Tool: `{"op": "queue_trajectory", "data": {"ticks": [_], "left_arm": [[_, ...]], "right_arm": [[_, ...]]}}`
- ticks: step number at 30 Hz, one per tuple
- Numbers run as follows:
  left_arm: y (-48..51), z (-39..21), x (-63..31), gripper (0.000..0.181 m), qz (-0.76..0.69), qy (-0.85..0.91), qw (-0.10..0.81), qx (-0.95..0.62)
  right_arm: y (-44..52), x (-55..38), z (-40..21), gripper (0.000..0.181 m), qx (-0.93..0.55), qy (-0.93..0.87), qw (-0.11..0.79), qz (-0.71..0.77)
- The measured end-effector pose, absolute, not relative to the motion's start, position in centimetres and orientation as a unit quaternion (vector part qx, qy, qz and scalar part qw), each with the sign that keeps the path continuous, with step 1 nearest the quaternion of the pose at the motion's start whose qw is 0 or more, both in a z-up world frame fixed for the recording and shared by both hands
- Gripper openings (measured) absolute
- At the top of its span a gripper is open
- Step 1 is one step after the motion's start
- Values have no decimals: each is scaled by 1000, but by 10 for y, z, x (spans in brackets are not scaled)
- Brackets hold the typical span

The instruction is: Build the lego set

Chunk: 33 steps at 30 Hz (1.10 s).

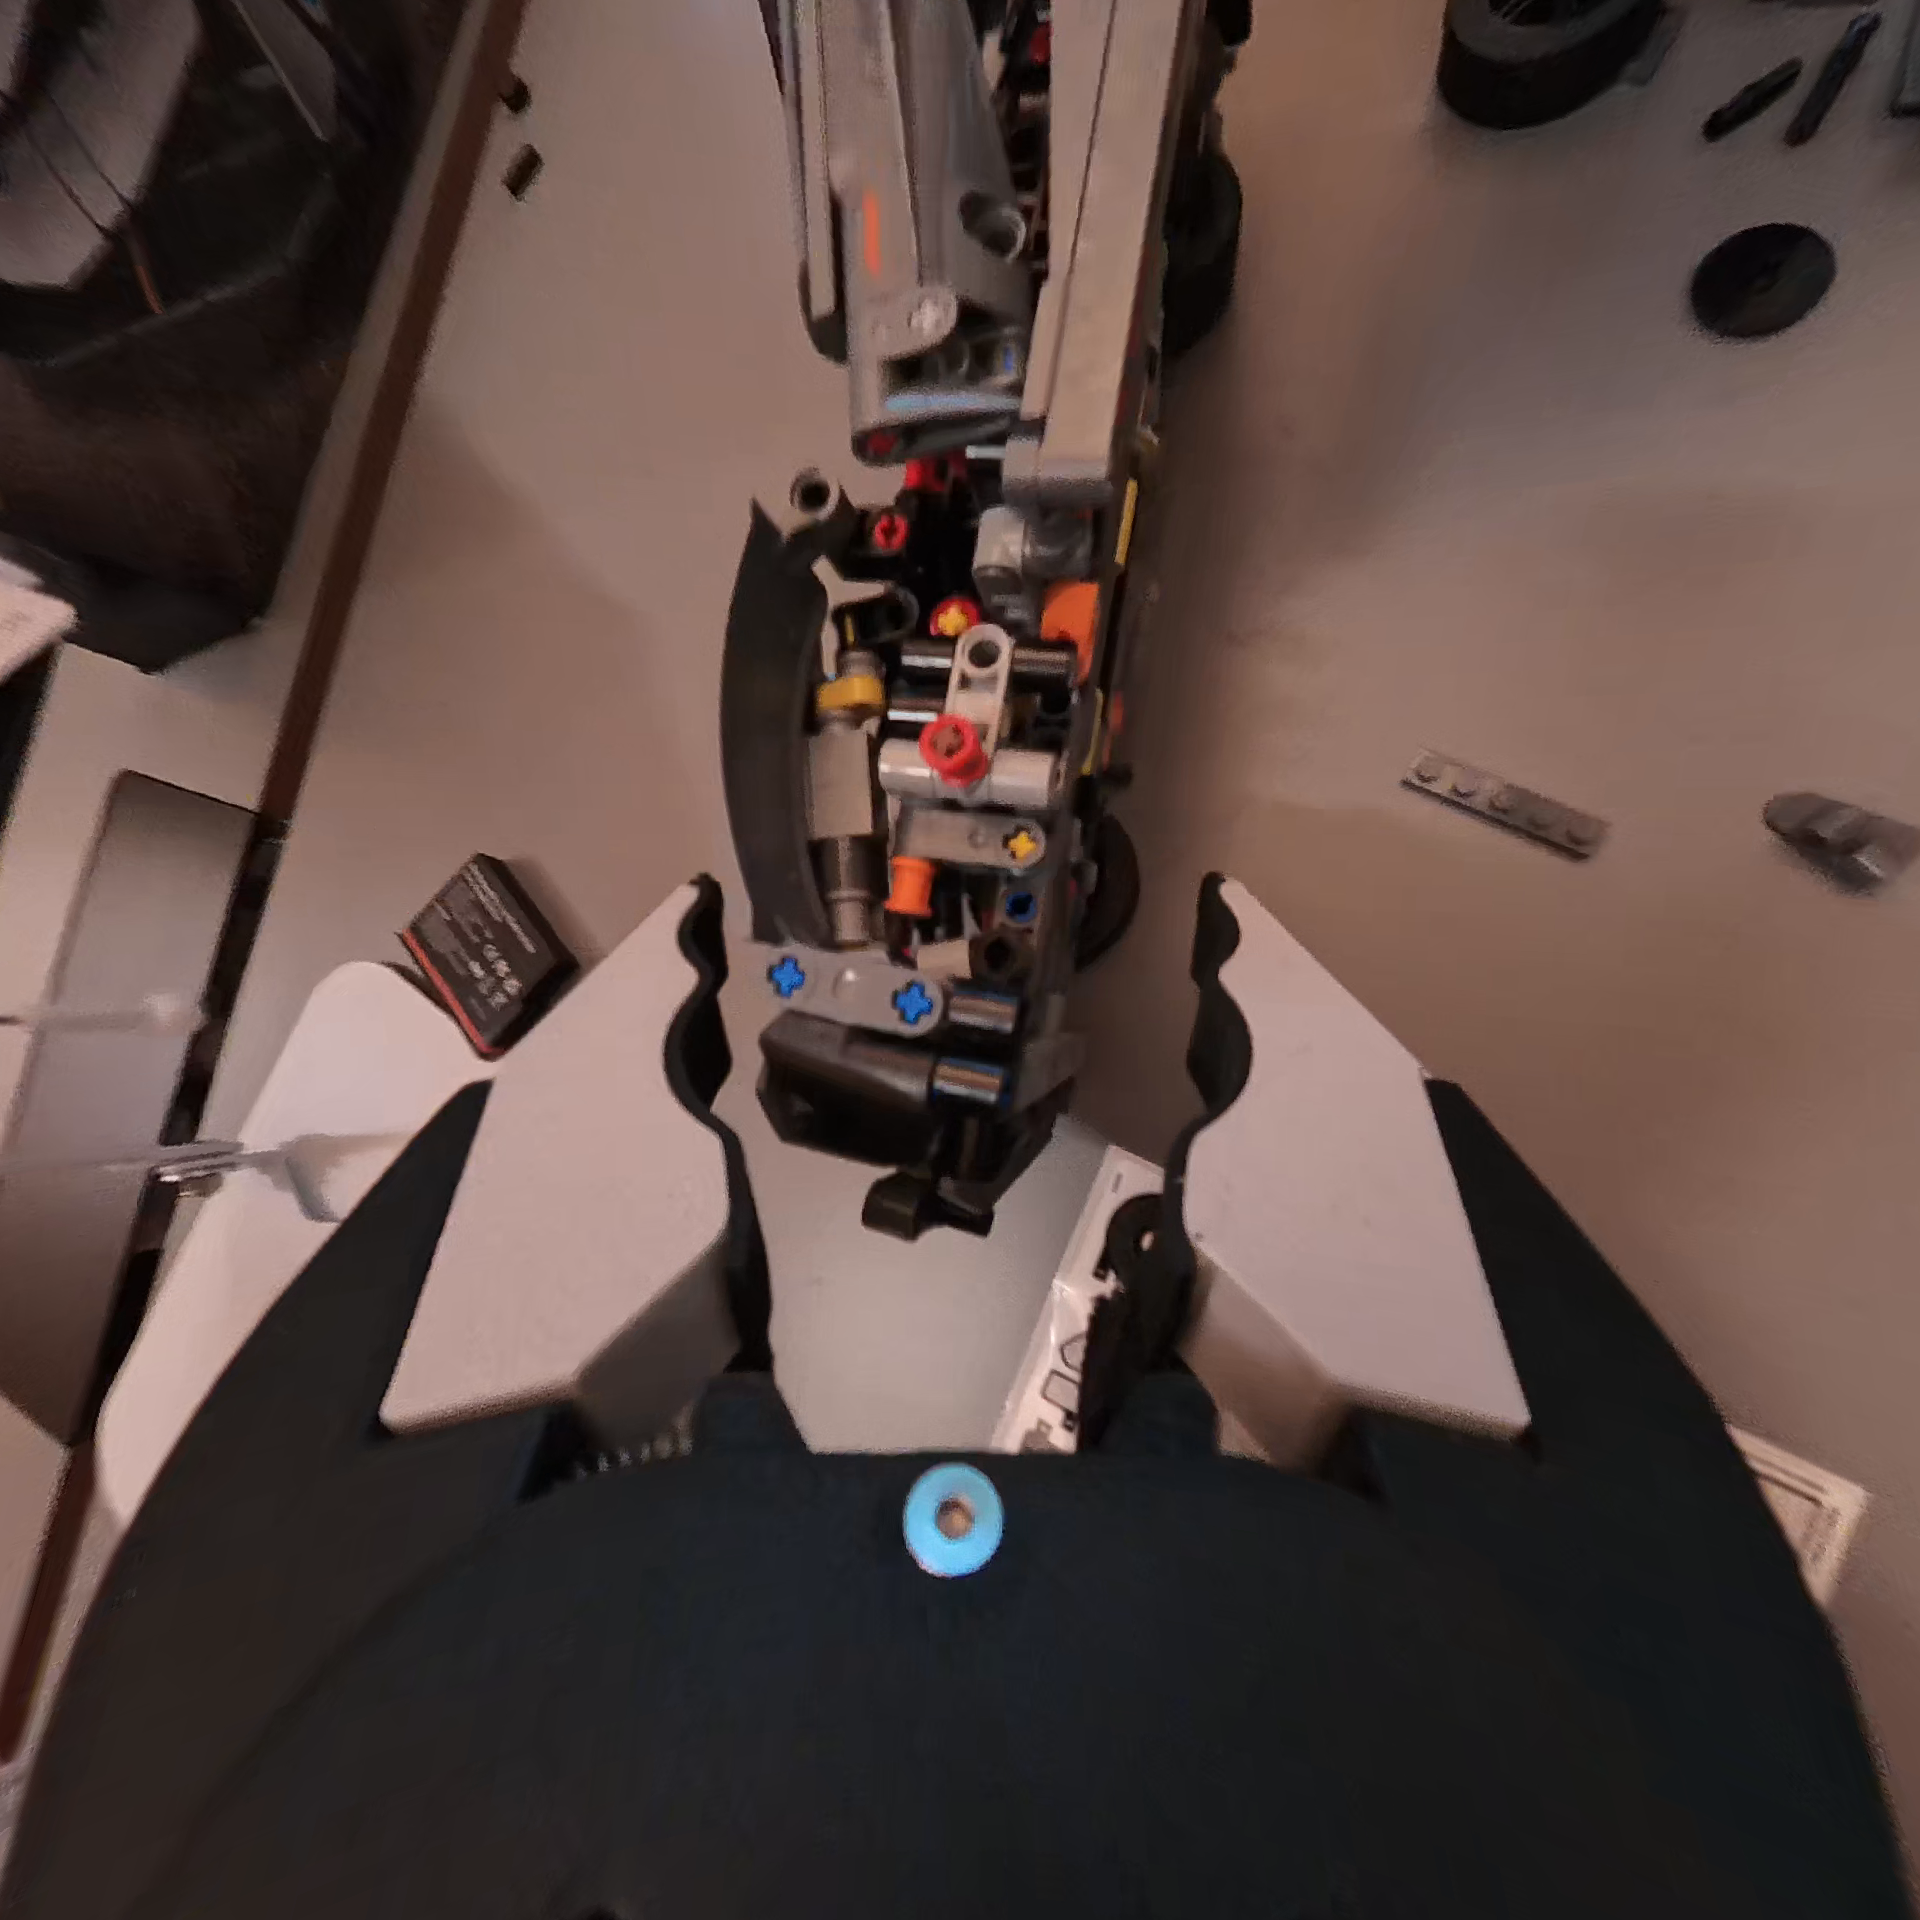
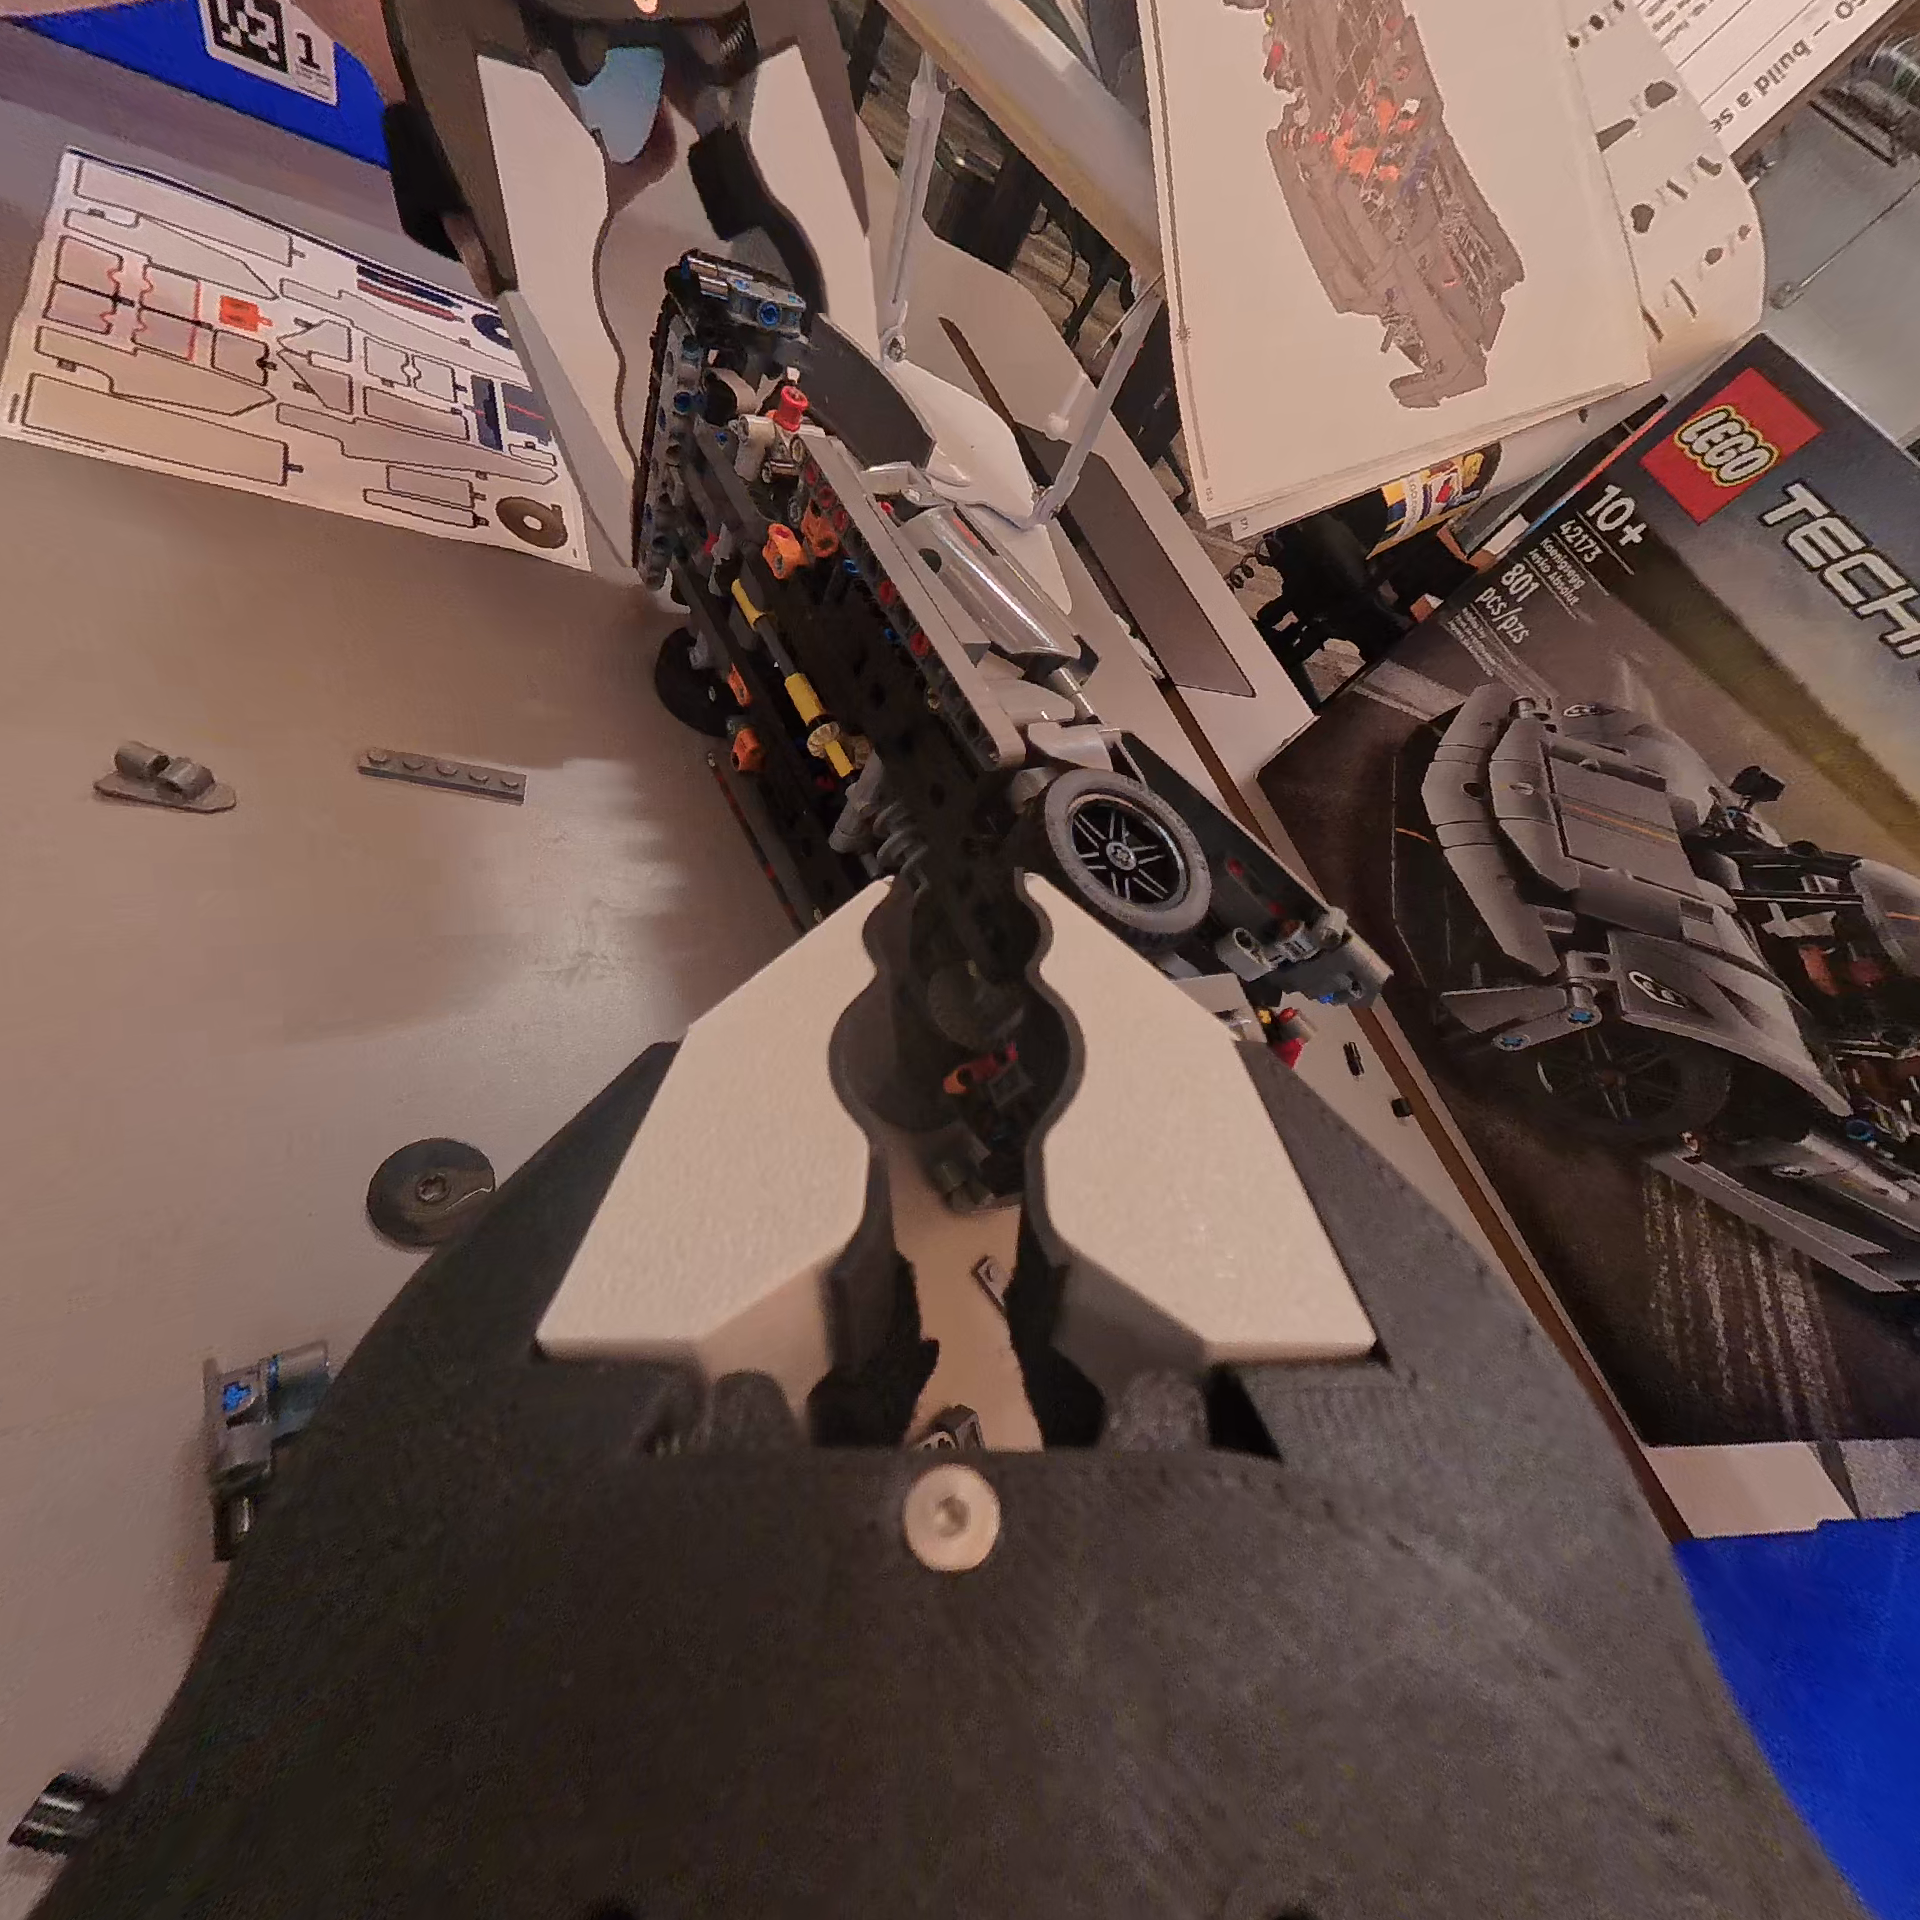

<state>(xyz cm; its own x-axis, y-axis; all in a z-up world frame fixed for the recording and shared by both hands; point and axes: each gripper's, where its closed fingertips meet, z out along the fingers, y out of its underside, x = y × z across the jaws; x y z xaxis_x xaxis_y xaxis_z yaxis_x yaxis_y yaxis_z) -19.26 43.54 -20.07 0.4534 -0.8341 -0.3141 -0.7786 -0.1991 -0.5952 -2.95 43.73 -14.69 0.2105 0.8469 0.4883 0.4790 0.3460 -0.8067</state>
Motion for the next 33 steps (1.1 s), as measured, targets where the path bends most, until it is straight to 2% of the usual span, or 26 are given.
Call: {"op": "queue_trajectory", "data": {"ticks": [7,14,23,26,31,33], "left_arm": [[451,-193,-190,77,95,542,401,-733],[450,-189,-180,80,81,545,420,-721],[449,-186,-177,69,53,533,426,-729],[445,-181,-173,57,24,529,431,-731],[447,-181,-175,60,42,529,432,-729],[447,-185,-175,75,51,539,424,-725]], "right_arm": [[437,-29,-146,16,-547,-604,555,167],[437,-29,-145,16,-546,-605,555,166],[437,-29,-144,15,-546,-605,556,167],[437,-29,-144,15,-546,-604,556,167],[436,-29,-145,15,-546,-605,555,168],[437,-29,-145,15,-547,-605,554,167]]}}
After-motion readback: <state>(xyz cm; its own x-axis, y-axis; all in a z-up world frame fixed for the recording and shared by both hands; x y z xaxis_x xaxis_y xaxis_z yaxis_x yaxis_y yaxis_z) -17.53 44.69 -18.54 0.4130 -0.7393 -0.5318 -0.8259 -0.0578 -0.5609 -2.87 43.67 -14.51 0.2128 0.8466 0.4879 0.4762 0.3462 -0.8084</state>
